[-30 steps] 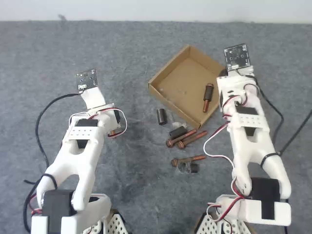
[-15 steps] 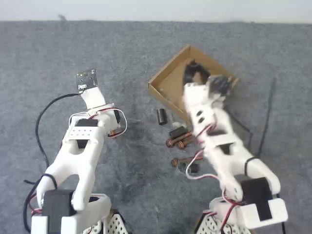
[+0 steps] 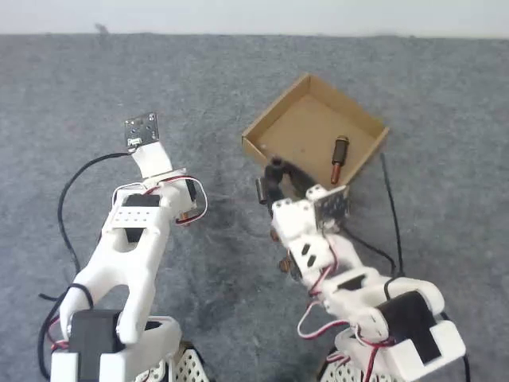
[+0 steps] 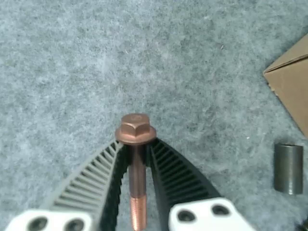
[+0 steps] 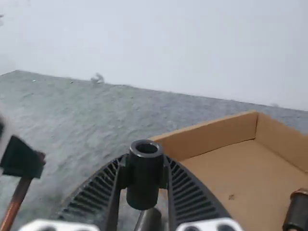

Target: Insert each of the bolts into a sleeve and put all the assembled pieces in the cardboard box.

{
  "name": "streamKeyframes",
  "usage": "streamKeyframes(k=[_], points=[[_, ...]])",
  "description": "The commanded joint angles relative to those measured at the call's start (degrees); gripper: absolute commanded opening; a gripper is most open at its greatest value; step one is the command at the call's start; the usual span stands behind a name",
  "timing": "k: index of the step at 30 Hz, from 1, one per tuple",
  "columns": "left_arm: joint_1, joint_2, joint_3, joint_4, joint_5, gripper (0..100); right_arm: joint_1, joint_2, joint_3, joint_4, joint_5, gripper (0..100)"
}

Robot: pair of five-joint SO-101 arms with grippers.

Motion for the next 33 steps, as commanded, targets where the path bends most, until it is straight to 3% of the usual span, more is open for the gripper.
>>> streamKeyframes(k=[1, 7, 14, 23, 33], points=[[-0.53, -2.81, -0.75, -1.49, -0.62, 1, -1.80, -4.00, 2.99, -4.97, -0.53, 0.6], [-0.53, -2.81, -0.75, -1.49, -0.62, 1, -2.07, -4.00, 8.70, -7.60, -0.35, 0.6], [-0.53, -2.81, -0.75, -1.58, -0.62, 1, -1.19, -3.47, 8.97, -2.07, 8.26, 0.6], [-0.44, -2.90, -0.75, -1.58, -0.62, 1, -6.81, -3.56, 8.97, -3.12, -4.22, 0.6], [1.49, -3.08, -0.57, -1.58, -0.70, 1, -8.22, -3.38, 7.21, -1.71, -5.19, 0.6]])
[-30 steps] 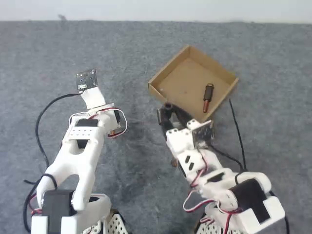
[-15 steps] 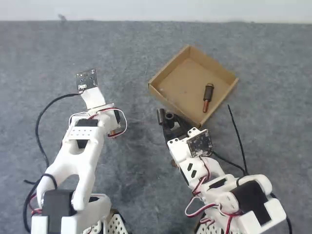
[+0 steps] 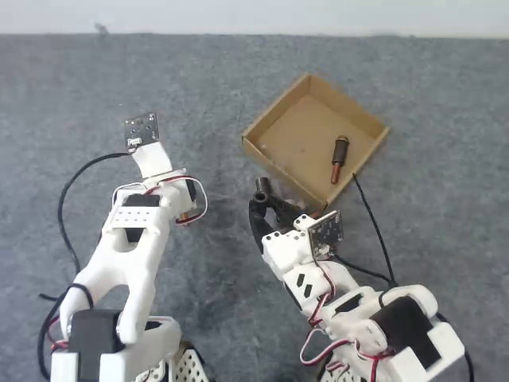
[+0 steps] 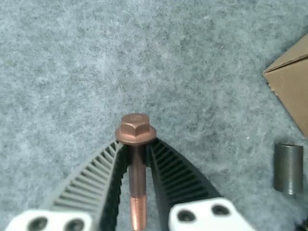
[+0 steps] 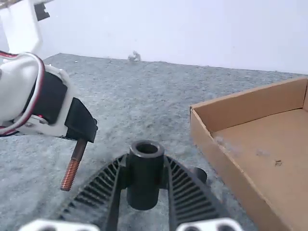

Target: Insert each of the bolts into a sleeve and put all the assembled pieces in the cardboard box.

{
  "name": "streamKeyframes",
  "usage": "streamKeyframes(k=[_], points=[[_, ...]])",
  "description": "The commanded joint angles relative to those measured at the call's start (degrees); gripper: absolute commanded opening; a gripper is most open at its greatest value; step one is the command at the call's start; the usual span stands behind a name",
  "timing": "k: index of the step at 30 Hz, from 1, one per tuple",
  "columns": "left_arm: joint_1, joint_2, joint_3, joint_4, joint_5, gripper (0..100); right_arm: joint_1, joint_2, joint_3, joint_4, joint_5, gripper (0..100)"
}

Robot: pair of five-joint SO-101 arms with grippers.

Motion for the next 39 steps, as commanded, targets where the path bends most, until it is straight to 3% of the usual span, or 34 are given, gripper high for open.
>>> streamKeyframes(k=[1, 5, 15, 20, 27, 34, 39], points=[[1.85, -3.08, -0.57, -1.58, -0.70, 1, -0.75, -2.24, -1.58, 1.98, -0.62, 0.6], [1.76, -2.64, 0.31, -6.42, -0.70, 1, -1.89, -2.24, -3.96, 6.02, -0.70, 0.6], [2.11, -3.16, 10.15, -37.36, -0.70, 1, -3.56, -2.24, -2.29, 6.29, -0.70, 0.6], [5.54, -3.16, 14.20, -49.67, -0.62, 1, -3.47, -2.15, -2.29, 6.37, -0.53, 0.6], [9.32, -4.57, 14.20, -50.20, -0.62, 1, -3.47, -2.07, -2.46, 6.37, -0.53, 0.6], [9.41, -18.02, 17.36, -49.32, -0.35, 1, -3.47, 6.02, -5.89, 5.05, -0.35, 0.6], [10.64, -28.13, 17.36, -33.23, -0.26, 1, -3.82, 12.53, -6.42, -3.91, -0.18, 0.6]])
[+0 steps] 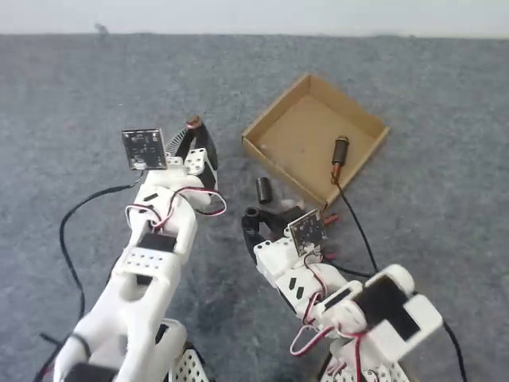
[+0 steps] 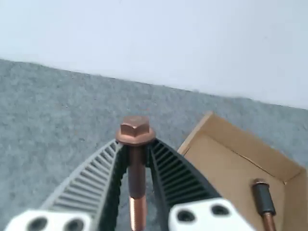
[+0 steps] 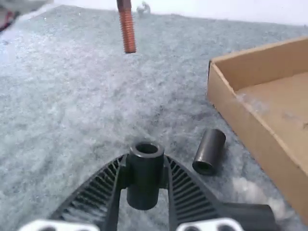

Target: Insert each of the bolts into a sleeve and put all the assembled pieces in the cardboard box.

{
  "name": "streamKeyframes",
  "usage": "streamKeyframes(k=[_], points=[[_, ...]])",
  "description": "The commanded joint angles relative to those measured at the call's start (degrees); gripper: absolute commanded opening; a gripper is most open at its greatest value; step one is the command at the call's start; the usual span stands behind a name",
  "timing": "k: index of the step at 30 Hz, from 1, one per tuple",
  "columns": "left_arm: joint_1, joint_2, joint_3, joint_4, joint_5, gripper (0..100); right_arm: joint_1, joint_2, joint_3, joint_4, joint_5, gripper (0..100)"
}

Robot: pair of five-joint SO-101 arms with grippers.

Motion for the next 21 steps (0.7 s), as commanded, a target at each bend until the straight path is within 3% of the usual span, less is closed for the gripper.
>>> streamKeyframes(k=[1, 10, 21], points=[[2.11, -11.08, -1.63, 14.33, -0.26, 1, -0.57, 2.42, -2.99, -5.85, -0.18, 0.6], [8.62, -20.84, -0.92, 23.38, -0.44, 1, -1.19, 4.26, -2.90, -8.48, -0.18, 0.6], [10.11, -20.84, -1.01, 23.65, -0.53, 1, -2.33, 4.79, -2.55, -8.48, 6.15, 0.6]])
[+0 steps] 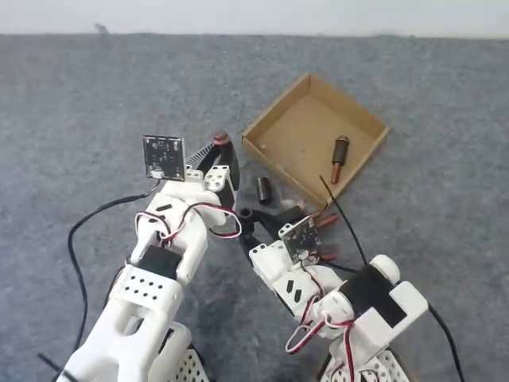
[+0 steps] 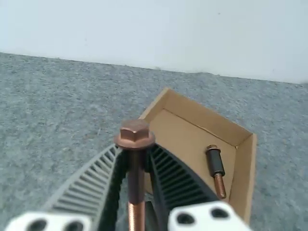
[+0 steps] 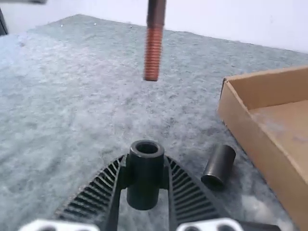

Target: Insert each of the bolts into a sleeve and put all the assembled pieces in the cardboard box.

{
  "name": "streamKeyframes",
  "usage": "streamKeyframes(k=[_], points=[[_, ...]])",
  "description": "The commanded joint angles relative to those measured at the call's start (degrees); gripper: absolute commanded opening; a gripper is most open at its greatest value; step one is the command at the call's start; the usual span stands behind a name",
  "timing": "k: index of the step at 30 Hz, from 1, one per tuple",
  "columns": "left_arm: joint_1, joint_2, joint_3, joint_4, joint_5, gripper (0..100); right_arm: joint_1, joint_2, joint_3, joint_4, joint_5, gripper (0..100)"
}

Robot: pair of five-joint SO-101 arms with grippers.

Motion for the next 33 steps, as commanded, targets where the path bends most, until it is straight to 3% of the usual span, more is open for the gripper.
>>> streamKeyframes(k=[1, 10, 29, 33], points=[[1.67, -2.46, -1.01, 0.35, -0.53, 1, -0.48, -0.04, -1.58, -1.80, 1.49, 0.6], [5.63, -2.99, -0.13, 6.59, -5.63, 1, 0.31, -0.04, -1.49, -1.80, 1.49, 0.6], [6.33, -3.08, 2.95, 6.68, -5.36, 1, 0.48, -0.04, -1.49, -1.54, 1.49, 0.6], [6.33, -3.08, 2.59, 6.59, -0.26, 1, 0.48, -0.04, -1.49, -1.45, 1.49, 0.6]])
